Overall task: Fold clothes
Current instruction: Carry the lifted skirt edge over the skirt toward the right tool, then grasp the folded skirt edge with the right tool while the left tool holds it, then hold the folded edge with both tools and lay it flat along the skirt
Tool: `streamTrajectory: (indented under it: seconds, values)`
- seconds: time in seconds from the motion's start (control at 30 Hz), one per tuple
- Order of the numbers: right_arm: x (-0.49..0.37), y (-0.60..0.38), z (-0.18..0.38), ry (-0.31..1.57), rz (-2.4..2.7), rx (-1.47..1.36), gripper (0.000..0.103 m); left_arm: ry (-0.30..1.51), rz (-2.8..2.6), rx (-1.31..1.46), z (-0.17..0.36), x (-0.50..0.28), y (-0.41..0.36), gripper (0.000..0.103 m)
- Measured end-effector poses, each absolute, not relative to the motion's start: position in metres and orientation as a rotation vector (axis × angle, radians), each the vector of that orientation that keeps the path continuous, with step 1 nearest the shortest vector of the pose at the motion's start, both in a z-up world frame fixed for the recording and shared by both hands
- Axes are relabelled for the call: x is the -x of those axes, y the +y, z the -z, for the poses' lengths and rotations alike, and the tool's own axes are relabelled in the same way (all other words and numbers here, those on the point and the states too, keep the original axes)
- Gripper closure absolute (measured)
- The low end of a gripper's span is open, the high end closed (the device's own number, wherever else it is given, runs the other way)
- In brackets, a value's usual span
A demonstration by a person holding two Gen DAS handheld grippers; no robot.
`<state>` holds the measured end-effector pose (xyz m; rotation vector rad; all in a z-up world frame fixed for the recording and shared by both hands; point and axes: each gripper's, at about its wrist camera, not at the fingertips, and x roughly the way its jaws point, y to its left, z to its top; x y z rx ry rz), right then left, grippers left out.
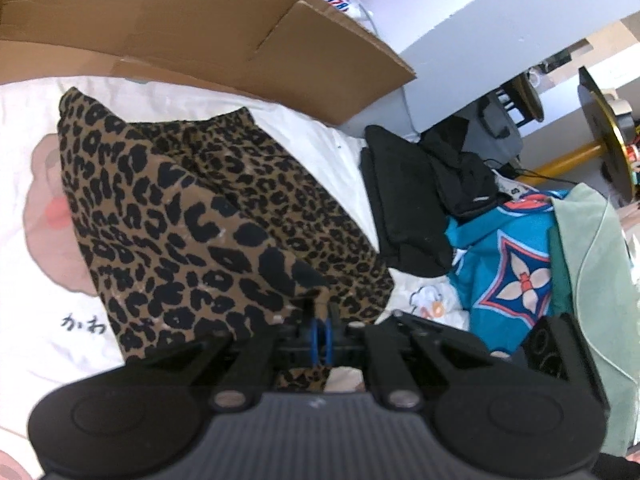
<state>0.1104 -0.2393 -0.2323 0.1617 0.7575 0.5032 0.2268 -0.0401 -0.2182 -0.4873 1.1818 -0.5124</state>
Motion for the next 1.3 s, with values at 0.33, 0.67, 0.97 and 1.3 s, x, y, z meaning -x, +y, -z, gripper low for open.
streamTrajectory:
  seconds: [0.33,0.67,0.97,1.3]
  values:
    - [-0.12,-0.24,0.241,0.751,-0.415,-0.212,0.087,1.184,0.533,0.489,0.22,-0.232,-0.058,0.099]
    - [-0.118,-0.271,0.254,0.778,-0.294,-0.251,0.102,1.126,0.561,0.599,0.224,-0.227,-0.054,0.07]
    - [-0.118,-0.303,0.256,0.779,-0.225,-0.34,0.102,1.147,0.423,0.615,0.258,-0.214,-0.021,0.064]
    - [-0.12,-0.354,0.265,0.788,-0.085,-0.434,0.102,1.238,0.328,0.644,0.325,-0.19,0.002,0.064]
